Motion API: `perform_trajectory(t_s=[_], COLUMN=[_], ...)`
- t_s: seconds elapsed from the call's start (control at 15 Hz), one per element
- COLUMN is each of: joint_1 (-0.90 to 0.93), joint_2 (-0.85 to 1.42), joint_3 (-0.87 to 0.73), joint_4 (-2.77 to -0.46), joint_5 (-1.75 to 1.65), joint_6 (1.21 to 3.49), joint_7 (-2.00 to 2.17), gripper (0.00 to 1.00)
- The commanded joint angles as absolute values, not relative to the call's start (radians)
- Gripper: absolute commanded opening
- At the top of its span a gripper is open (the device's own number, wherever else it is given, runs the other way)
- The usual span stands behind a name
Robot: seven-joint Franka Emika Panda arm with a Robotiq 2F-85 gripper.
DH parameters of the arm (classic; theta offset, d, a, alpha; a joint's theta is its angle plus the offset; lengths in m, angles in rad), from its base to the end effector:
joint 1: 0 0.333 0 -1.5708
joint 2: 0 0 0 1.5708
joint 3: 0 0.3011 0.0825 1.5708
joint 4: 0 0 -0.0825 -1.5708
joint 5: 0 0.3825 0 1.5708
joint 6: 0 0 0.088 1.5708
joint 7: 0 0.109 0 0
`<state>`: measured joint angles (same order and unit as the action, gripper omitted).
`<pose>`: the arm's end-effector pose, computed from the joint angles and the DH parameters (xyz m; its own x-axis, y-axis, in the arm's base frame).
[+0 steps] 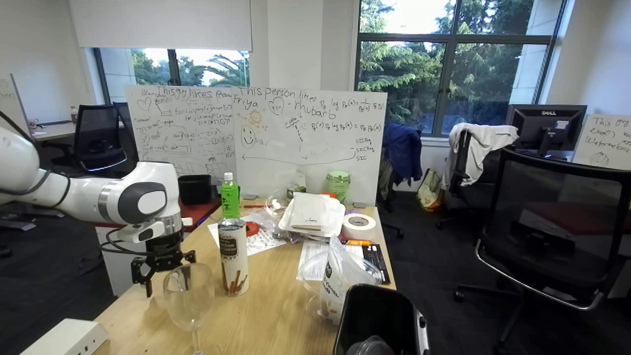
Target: Pick up the black object from the table and put it in the bin
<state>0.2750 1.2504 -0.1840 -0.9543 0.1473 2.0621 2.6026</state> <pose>0.7328 0.1230 0.0759 -0.7785 -0.6125 0.1372 -0.6163 0.7873 0.0181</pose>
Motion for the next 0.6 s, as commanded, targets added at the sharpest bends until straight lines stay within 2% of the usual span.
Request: perform_trajectory(t_s=[0.0,0.07,0.4,0.47,0.53], joint_1=[0.262,0.262,0.256,0.255,0.255], joint_2=[1.299,1.306,1.33,1.332,1.335], joint_3=[-0.18,-0.181,-0.181,-0.181,-0.182], joint_4=[-0.861,-0.849,-0.809,-0.804,-0.8], joint_5=[0.164,0.165,0.164,0.165,0.165], joint_6=[1.998,1.99,1.969,1.964,1.959], joint_7=[2.603,2.603,2.602,2.602,2.602], gripper=[0.7,0.68,0.7,0.64,0.52])
